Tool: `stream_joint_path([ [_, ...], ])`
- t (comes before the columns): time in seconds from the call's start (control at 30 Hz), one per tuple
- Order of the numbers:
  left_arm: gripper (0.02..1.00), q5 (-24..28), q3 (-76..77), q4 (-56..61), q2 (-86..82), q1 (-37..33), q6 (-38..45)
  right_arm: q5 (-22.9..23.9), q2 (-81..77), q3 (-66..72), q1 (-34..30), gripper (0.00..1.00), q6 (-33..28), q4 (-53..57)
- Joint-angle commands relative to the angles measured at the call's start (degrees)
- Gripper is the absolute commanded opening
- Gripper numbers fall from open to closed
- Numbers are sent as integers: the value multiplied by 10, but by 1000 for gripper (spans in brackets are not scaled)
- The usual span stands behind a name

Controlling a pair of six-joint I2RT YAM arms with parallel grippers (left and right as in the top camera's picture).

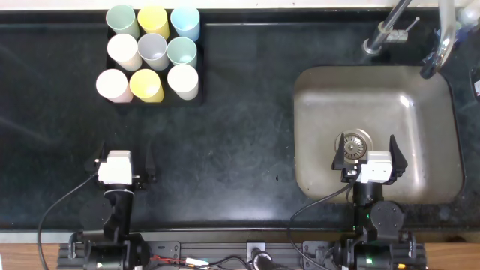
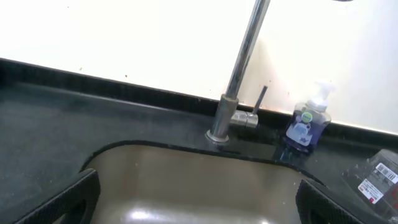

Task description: Store Cups

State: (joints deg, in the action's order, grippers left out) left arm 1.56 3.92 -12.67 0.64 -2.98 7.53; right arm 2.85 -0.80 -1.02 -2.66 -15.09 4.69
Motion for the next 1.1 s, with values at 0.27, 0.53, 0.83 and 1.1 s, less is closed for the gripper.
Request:
stream_joint_path([
  [0.27,1000,9,0,-3,-5,4,8,-5,6,8,51,998,0,-2],
  [0.53,1000,9,0,-3,-5,4,8,-5,6,8,52,998,0,-3],
  [0.83,1000,9,0,-3,-5,4,8,-5,6,8,52,1000,0,-3],
  [1.1,1000,9,0,-3,-5,4,8,-5,6,8,52,996,0,-3],
])
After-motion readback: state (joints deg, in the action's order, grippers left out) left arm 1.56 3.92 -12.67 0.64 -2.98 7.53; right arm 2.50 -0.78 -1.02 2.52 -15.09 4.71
